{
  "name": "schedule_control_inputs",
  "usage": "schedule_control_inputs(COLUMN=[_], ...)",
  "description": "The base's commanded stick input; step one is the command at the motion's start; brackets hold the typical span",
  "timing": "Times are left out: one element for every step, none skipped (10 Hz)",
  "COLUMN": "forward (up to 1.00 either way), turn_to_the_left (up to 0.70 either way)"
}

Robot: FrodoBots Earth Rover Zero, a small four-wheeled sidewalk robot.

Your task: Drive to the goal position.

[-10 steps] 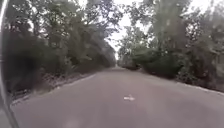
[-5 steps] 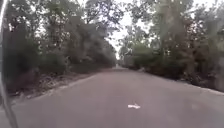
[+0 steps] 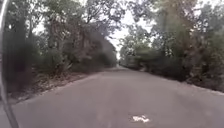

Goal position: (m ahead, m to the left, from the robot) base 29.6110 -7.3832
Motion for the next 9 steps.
schedule_control_inputs(forward=[0.70, 0.70, 0.70, 0.70, 0.70, 0.70, 0.70, 0.70, 0.70], turn_to_the_left=[-0.02, 0.00, 0.00, 0.00, 0.00, 0.00, 0.00, 0.00, 0.00])
